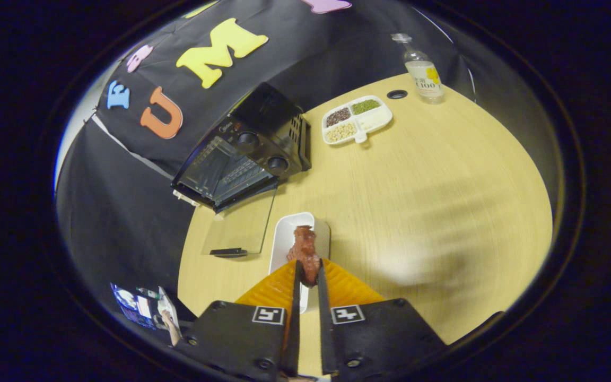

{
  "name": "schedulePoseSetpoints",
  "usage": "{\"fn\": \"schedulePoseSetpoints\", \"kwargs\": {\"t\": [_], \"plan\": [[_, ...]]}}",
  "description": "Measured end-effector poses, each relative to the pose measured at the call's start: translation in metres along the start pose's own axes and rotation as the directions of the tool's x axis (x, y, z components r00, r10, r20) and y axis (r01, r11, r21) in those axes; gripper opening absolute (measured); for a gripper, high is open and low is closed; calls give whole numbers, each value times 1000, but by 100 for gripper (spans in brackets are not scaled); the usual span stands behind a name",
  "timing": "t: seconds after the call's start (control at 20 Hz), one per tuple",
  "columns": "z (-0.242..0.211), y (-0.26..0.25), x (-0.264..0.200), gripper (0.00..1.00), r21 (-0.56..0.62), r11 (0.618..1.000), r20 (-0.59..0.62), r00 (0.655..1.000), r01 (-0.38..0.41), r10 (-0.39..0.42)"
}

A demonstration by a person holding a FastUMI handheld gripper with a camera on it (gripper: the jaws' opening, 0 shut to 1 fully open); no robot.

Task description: Open the toaster oven, put the food inside, and close the toaster oven door.

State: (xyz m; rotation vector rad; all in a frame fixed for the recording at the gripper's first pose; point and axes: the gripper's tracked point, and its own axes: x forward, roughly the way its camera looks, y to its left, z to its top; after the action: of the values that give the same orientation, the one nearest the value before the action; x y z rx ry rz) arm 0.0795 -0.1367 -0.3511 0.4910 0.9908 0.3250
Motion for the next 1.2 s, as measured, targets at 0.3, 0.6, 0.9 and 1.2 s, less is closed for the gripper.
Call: {"fn": "schedulePoseSetpoints", "kwargs": {"t": [0.3,0.6,0.9,1.2], "plan": [[6,57,-33,9,-225,970,139,988,91,-60],[6,133,-20,9,-386,913,245,969,131,-36],[18,182,52,9,-300,947,338,941,114,-6],[45,216,128,9,-115,991,393,913,-70,110]]}}
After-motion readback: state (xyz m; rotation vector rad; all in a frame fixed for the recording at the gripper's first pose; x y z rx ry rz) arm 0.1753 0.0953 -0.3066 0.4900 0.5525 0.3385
